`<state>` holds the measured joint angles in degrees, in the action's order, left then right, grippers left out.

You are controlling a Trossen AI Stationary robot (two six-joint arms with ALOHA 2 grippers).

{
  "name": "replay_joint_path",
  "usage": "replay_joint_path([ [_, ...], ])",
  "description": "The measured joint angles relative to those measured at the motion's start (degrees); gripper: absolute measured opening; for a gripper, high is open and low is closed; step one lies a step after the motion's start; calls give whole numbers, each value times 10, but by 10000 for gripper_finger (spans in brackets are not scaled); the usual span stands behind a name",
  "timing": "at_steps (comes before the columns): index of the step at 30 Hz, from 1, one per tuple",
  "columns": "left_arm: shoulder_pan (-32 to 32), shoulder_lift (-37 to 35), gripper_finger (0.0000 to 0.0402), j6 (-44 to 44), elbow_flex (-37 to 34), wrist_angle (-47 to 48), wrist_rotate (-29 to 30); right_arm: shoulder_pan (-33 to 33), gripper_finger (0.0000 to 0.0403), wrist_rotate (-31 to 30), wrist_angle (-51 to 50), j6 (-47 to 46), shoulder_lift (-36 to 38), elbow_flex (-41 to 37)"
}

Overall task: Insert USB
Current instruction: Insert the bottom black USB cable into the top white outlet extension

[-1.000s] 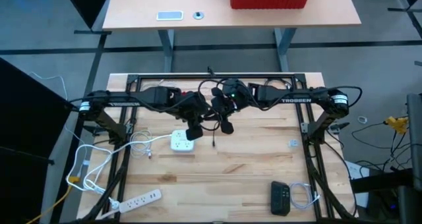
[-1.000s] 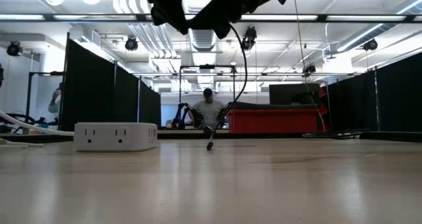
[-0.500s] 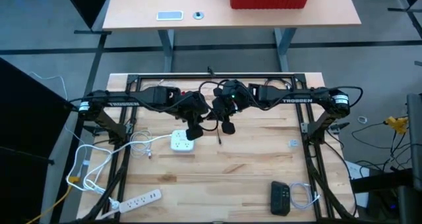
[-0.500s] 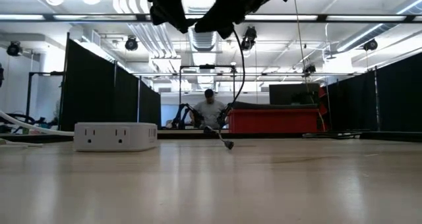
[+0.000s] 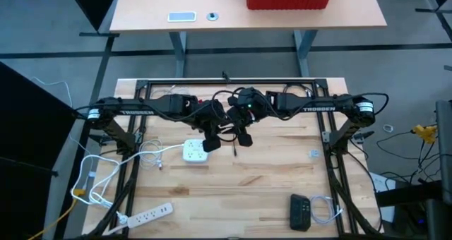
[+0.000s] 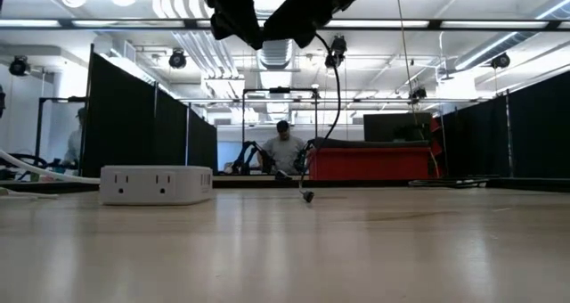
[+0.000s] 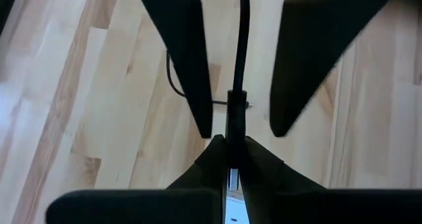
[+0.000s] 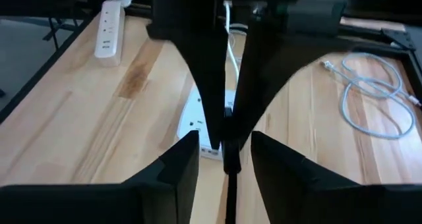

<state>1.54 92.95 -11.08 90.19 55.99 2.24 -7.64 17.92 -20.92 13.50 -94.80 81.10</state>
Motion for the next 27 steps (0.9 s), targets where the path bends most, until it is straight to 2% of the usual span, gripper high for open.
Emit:
replay_joint_path([
  [14, -2, 0, 13, -5, 0, -4, -2, -1, 46, -1, 2, -11, 0, 0],
  [27, -12, 0, 13, -17, 0, -5, -2, -1, 67, 1, 2, -23, 0, 0],
])
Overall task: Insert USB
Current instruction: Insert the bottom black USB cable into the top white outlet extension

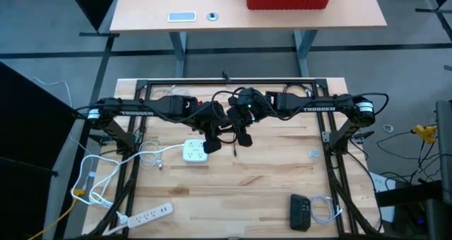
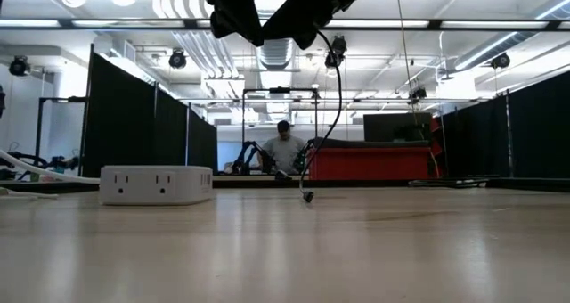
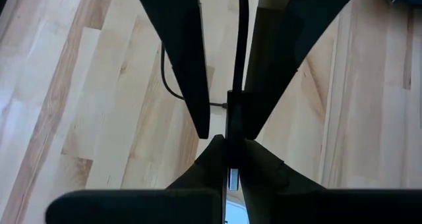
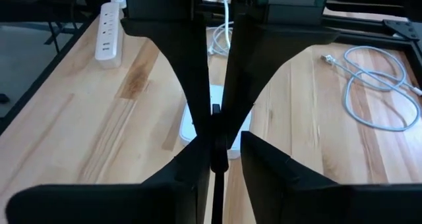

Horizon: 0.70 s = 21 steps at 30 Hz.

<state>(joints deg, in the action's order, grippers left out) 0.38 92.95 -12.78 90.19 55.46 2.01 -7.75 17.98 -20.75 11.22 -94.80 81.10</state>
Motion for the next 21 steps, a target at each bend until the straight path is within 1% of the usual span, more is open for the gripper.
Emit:
replay_joint_path([
  [5, 0, 0, 13, 0, 0, 0, 0, 0, 49, 0, -1, -3, 0, 0],
  [10, 0, 0, 13, 3, 0, 0, 1, 0, 12, 2, -3, -23, 0, 0],
  [13, 0, 0, 17, 11, 0, -1, 4, 0, 10, -4, -8, -33, 0, 0],
  [16, 1, 0, 30, 13, 0, -2, 9, 0, 6, -19, -12, -36, 1, 1],
  [21, 0, -7, 71, 18, 0, 17, 6, 0, 3, -29, -19, -28, 14, 1],
])
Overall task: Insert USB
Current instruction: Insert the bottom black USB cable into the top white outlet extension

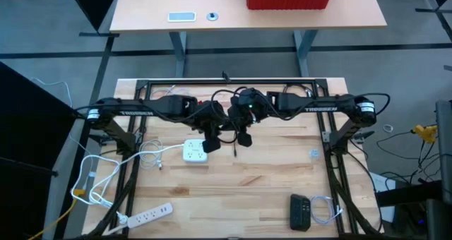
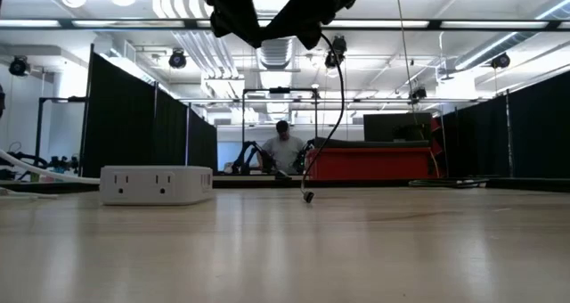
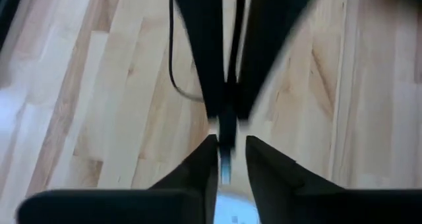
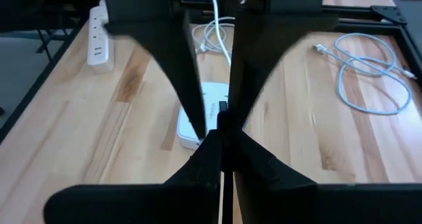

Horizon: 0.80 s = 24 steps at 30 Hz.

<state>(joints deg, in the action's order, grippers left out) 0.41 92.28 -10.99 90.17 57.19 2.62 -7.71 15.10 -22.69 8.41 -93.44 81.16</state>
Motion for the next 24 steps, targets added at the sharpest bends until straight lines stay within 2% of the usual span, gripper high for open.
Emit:
replay_joint_path([
  [8, -7, -39, 136, -7, 0, 93, -4, -6, 1, -7, -20, 34, 34, -16],
  [12, -24, -57, 153, -27, -16, 161, -2, -1, 1, -6, -13, 29, 35, -42],
  [15, -37, -81, 156, -53, -68, 167, -2, 13, 1, -5, 54, 12, 34, -89],
  [18, -46, -110, 152, -89, -143, 161, 11, 32, 1, -6, 168, -15, 32, -156],
  [24, -87, -159, 131, -132, -278, 162, 27, 57, 1, -57, 387, -33, 24, -290],
])
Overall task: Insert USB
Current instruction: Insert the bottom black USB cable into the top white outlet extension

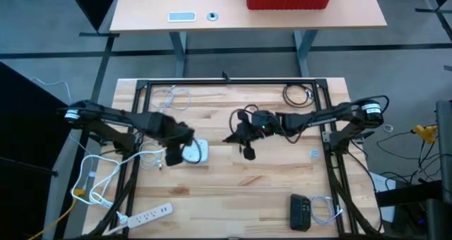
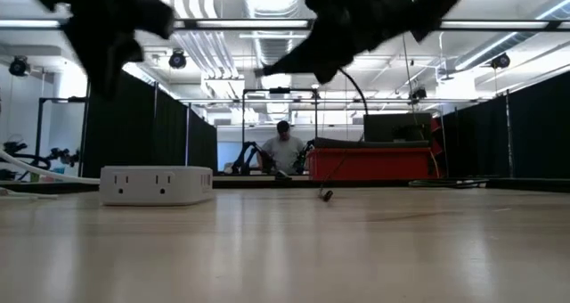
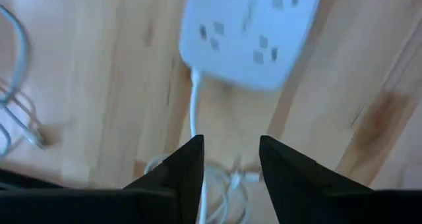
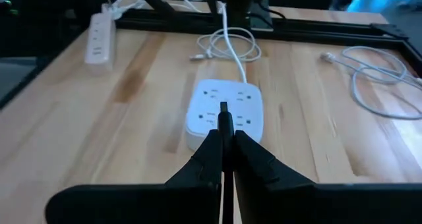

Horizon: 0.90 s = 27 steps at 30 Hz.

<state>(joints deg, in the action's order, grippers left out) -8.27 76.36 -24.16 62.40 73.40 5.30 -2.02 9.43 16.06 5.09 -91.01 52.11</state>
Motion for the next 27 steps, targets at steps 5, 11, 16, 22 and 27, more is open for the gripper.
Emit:
replay_joint_path([
  [5, -18, -20, 112, 61, -79, -16, 1, 3, 0, -5, 147, -25, -72, -52],
  [11, -18, -27, 105, 107, -171, -65, 1, 9, 0, -23, 242, -54, -176, -43],
  [16, -18, -19, 109, 139, -218, -103, -3, 19, 0, -54, 325, -94, -247, -38],
  [22, -18, -7, 103, 158, -205, -122, -15, 38, 0, -105, 354, -90, -303, 0],
  [27, -18, -9, 104, 171, -196, -190, -18, 57, 0, -130, 355, -97, -343, 45],
])
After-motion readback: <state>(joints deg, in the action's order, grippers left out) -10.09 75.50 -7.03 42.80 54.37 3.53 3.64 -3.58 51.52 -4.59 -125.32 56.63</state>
